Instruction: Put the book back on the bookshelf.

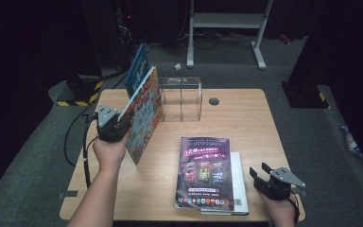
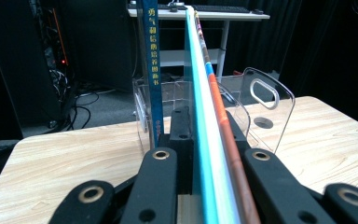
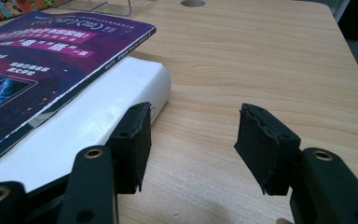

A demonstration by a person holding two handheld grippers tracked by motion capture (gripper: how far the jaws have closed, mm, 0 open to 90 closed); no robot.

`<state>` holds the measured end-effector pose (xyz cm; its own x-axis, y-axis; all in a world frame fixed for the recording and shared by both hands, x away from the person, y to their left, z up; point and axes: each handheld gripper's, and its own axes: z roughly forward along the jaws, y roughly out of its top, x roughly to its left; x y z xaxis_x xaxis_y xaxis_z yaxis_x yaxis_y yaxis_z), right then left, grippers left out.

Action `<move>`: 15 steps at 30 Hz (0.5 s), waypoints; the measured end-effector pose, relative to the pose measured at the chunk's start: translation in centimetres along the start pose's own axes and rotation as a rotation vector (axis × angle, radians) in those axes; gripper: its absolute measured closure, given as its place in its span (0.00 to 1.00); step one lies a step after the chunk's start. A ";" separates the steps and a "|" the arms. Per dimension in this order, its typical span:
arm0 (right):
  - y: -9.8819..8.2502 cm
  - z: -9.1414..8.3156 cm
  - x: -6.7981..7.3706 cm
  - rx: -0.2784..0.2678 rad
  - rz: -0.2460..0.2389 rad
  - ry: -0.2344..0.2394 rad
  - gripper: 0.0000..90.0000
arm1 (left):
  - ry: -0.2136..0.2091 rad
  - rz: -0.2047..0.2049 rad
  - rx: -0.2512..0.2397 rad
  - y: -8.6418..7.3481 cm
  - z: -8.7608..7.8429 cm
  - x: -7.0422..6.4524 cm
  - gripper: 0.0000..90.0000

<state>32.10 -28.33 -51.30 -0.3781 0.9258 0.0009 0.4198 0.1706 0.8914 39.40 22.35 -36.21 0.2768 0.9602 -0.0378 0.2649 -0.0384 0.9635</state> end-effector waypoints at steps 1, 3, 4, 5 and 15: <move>0.0 0.0 0.0 0.000 -0.001 -0.001 0.49 | 0.002 0.000 0.000 0.0 0.0 0.0 0.90; 0.0 0.0 0.0 -0.001 0.000 0.000 0.49 | 0.008 0.000 0.001 0.1 0.1 0.0 0.90; 0.0 0.0 0.0 -0.001 -0.001 0.000 0.49 | 0.011 -0.004 0.001 0.2 0.1 -0.1 0.90; 0.0 0.0 -0.1 0.000 0.000 0.000 0.49 | 0.013 -0.007 0.000 0.3 0.2 -0.1 0.90; 0.0 -0.1 -0.3 -0.007 0.012 -0.003 0.49 | 0.041 -0.036 0.001 2.4 1.6 -0.5 0.90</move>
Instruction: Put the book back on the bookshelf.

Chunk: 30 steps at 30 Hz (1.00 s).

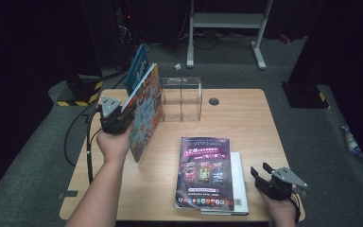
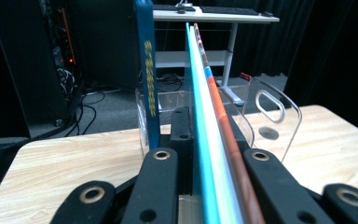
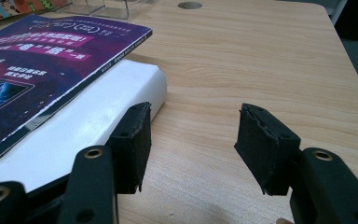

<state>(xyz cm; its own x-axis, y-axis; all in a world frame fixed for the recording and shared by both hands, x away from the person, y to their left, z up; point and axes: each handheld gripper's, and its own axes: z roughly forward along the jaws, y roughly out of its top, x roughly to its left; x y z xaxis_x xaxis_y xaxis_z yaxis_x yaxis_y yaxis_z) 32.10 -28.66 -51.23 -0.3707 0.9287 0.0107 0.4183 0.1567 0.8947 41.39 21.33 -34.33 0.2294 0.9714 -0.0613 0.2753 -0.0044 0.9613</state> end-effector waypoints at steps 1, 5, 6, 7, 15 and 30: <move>0.0 0.0 0.0 -0.001 0.001 0.000 0.49 | 0.004 -0.002 -0.001 0.2 0.1 0.1 0.90; 0.0 -0.1 -0.1 -0.005 0.004 0.000 0.49 | 0.016 0.007 0.011 1.3 0.8 0.1 0.90; 0.0 -0.1 -0.1 -0.005 0.002 0.000 0.49 | 0.023 0.010 0.010 1.5 0.9 0.0 0.90; 0.0 -0.1 -0.1 -0.005 0.002 -0.002 0.49 | 0.028 0.011 0.003 1.8 0.9 0.0 0.91; 0.1 -0.1 -0.1 -0.009 0.002 -0.001 0.50 | 0.061 0.005 -0.056 4.0 0.9 -0.1 0.90; 0.0 -0.2 0.0 -0.010 0.002 0.008 0.50 | 0.117 0.028 -0.065 3.5 4.8 -2.1 0.90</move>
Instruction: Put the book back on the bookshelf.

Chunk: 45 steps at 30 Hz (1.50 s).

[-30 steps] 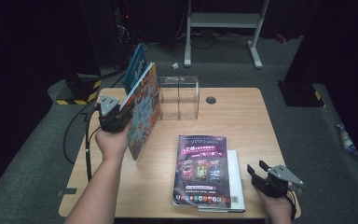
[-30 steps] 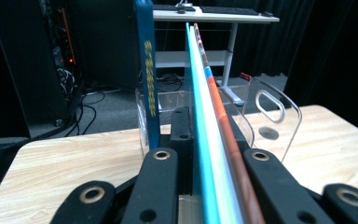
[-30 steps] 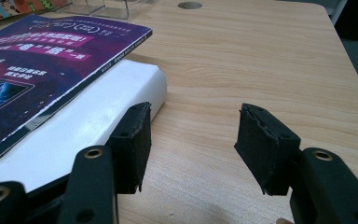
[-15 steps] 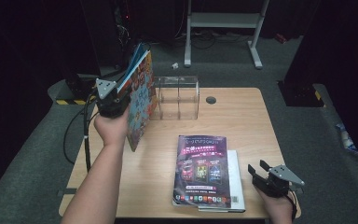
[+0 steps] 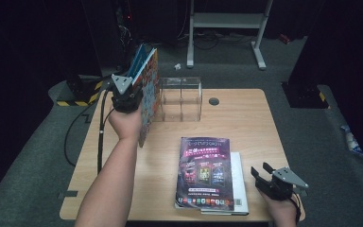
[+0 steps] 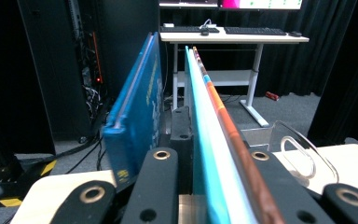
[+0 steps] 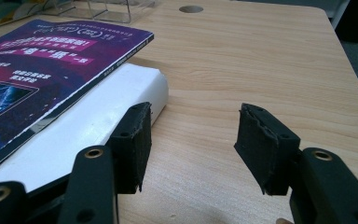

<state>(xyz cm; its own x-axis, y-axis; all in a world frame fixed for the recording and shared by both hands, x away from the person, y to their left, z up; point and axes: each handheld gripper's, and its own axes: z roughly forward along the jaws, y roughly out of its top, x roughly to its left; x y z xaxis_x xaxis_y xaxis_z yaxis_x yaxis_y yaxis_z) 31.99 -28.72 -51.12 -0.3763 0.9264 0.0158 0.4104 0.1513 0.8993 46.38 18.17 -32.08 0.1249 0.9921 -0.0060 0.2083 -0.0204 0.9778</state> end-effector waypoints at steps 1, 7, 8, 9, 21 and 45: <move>0.0 0.0 0.0 0.001 -0.001 0.000 0.50 | -0.002 0.000 -0.001 -0.1 0.2 -0.1 0.90; 0.0 0.0 0.1 -0.003 -0.005 0.003 0.50 | -0.001 -0.010 -0.006 -0.7 1.2 -0.7 0.90; 0.0 0.0 0.1 -0.004 -0.005 0.003 0.50 | 0.003 -0.003 -0.009 -0.8 1.3 -0.8 0.90; 0.0 0.0 0.1 -0.003 0.000 0.003 0.50 | 0.002 0.002 -0.011 -0.9 1.4 -0.9 0.90; -0.2 0.1 0.3 0.005 -0.004 0.008 0.50 | 0.010 -0.020 -0.034 -1.9 1.8 -0.5 0.90; -0.3 0.3 0.7 0.016 -0.006 0.015 0.50 | -0.028 -0.014 0.022 -4.2 -0.2 0.7 0.89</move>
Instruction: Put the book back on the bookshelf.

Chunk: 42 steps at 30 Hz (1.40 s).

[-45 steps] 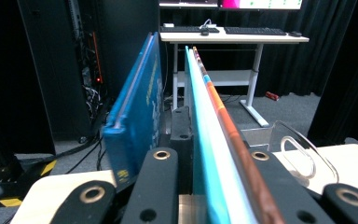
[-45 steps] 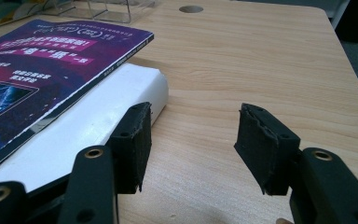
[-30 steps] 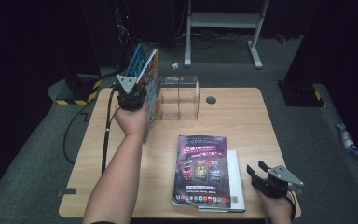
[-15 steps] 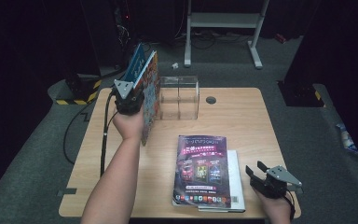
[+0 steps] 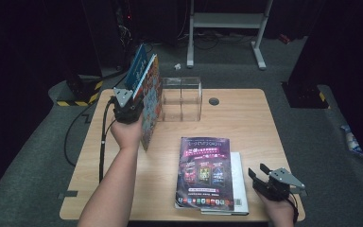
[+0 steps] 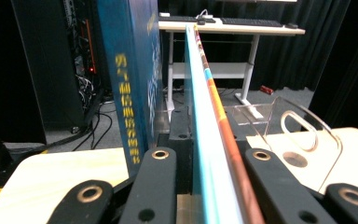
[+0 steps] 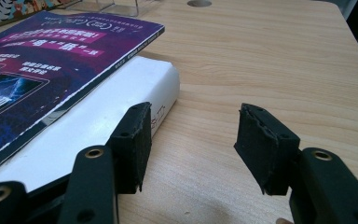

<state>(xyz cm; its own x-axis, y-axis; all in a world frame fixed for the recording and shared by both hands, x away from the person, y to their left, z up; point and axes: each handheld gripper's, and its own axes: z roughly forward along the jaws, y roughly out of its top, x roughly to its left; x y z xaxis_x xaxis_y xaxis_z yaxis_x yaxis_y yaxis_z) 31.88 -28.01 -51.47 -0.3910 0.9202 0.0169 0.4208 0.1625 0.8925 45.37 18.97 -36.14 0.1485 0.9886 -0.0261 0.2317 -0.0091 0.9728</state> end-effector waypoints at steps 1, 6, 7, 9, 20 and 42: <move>0.0 0.0 0.0 0.000 -0.004 0.000 0.50 | -0.002 -0.003 -0.003 -0.1 -0.1 0.0 0.89; 0.0 0.1 -0.1 -0.002 -0.005 0.001 0.50 | -0.012 0.018 0.012 -0.1 -0.3 0.0 0.88; 0.0 0.1 -0.1 0.000 -0.004 0.002 0.50 | -0.018 0.020 0.013 0.0 -0.3 0.0 0.88; -0.1 0.2 -0.1 0.003 -0.002 0.003 0.50 | -0.028 0.030 0.021 0.0 -0.3 -0.1 0.86; 0.0 0.1 -0.1 0.004 -0.002 0.007 0.50 | -0.062 0.050 0.052 0.7 -0.3 0.1 0.78; 0.1 0.0 0.0 -0.006 -0.012 -0.001 0.50 | -0.008 0.028 0.054 1.3 0.1 -0.2 0.90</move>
<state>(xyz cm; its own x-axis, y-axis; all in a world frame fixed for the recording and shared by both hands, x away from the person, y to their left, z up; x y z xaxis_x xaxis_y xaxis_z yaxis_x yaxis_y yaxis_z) 31.94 -28.03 -51.38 -0.3948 0.9187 0.0059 0.4116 0.1711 0.8952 45.78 18.78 -34.94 0.1631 0.9866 -0.0006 0.2792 -0.0456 0.9592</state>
